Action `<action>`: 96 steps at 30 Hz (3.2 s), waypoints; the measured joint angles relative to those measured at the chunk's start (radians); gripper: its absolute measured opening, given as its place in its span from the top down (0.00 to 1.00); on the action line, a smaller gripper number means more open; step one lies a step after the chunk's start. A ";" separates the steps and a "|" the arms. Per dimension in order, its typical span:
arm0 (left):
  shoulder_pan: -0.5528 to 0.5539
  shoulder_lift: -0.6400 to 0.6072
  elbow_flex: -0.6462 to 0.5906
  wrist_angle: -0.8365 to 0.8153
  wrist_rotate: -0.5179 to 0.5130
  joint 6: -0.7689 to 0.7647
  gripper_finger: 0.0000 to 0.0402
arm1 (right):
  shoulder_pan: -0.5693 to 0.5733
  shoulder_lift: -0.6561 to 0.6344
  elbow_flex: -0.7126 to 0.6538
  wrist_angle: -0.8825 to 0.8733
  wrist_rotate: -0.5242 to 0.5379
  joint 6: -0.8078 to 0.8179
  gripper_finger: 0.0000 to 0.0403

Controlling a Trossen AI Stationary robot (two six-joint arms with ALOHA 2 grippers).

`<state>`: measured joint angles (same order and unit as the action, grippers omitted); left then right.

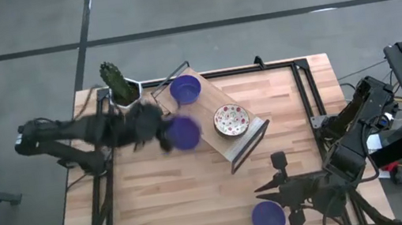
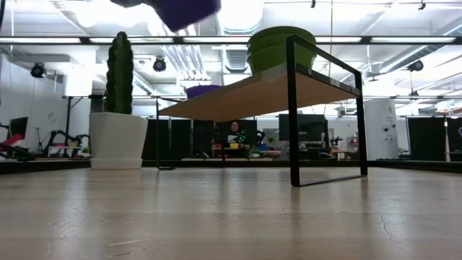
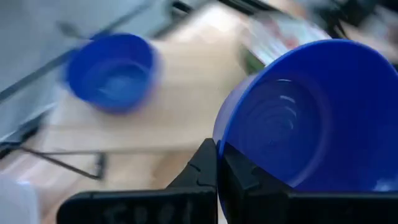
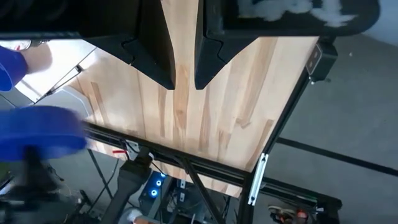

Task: Pick & Place Mini bowls
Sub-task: Stack the left blue bowl on the other blue bowl on the shelf

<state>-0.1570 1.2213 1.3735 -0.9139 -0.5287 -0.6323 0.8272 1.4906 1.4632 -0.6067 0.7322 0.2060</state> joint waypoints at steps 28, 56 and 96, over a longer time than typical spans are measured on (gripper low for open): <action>0.725 0.396 0.373 -0.236 0.446 -0.172 1.00 | 0.006 0.000 -0.033 0.011 -0.003 0.004 0.86; 0.732 0.455 0.374 -0.245 0.494 -0.120 0.82 | 0.006 0.000 -0.065 0.045 -0.001 0.004 0.86; 0.745 0.421 0.345 -0.231 0.565 -0.063 1.00 | 0.006 0.000 -0.067 0.045 -0.001 0.009 0.86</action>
<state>0.5876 1.6421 1.7186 -1.1444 0.0360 -0.6949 0.8336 1.4902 1.3964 -0.5621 0.7308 0.2150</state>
